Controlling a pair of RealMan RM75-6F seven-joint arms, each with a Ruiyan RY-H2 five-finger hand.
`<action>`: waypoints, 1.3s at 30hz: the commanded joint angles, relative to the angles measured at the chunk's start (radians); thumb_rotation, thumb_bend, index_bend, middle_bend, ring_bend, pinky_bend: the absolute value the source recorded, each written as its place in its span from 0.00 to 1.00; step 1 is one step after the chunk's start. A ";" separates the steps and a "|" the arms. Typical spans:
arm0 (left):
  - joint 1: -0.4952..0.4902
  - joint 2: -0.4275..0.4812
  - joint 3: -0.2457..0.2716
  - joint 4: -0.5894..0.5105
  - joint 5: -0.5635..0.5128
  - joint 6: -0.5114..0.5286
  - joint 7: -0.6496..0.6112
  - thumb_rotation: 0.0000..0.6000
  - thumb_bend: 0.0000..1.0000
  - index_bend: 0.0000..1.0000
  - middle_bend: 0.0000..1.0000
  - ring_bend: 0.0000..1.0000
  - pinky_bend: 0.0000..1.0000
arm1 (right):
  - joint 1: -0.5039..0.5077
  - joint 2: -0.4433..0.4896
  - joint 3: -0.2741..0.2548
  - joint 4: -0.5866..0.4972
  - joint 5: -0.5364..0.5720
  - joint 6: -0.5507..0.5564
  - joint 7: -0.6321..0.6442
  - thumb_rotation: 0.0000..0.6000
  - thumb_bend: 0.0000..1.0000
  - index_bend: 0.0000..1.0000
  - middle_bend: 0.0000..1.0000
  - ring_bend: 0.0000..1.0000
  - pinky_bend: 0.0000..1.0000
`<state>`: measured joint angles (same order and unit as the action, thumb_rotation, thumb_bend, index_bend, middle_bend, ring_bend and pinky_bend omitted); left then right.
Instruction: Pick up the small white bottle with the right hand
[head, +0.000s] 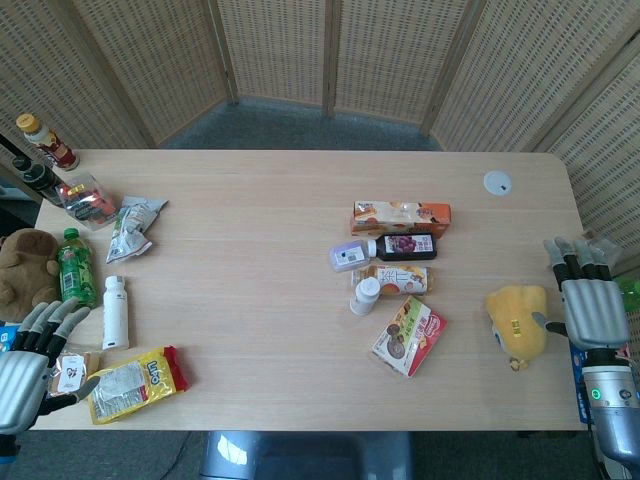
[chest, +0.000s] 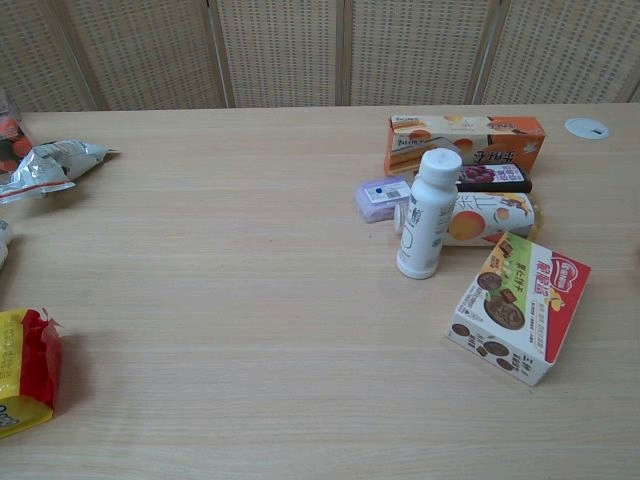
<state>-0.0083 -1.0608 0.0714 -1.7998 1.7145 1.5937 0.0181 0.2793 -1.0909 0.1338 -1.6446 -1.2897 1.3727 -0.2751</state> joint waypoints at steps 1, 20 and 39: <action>-0.003 -0.001 -0.002 0.002 -0.004 -0.006 -0.002 1.00 0.22 0.12 0.07 0.00 0.00 | 0.000 -0.001 0.003 -0.003 -0.001 0.000 -0.003 1.00 0.09 0.00 0.00 0.00 0.02; -0.013 0.001 -0.001 -0.001 0.009 -0.025 -0.012 1.00 0.22 0.12 0.07 0.00 0.00 | 0.025 -0.019 -0.004 -0.041 -0.046 -0.091 0.131 1.00 0.07 0.00 0.00 0.00 0.02; -0.018 -0.003 -0.004 0.009 -0.008 -0.036 -0.022 1.00 0.22 0.12 0.07 0.00 0.00 | 0.213 -0.294 0.031 0.109 -0.089 -0.320 0.400 1.00 0.03 0.00 0.00 0.00 0.00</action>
<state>-0.0262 -1.0636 0.0668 -1.7910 1.7070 1.5569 -0.0032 0.4796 -1.3702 0.1580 -1.5490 -1.3793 1.0643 0.1146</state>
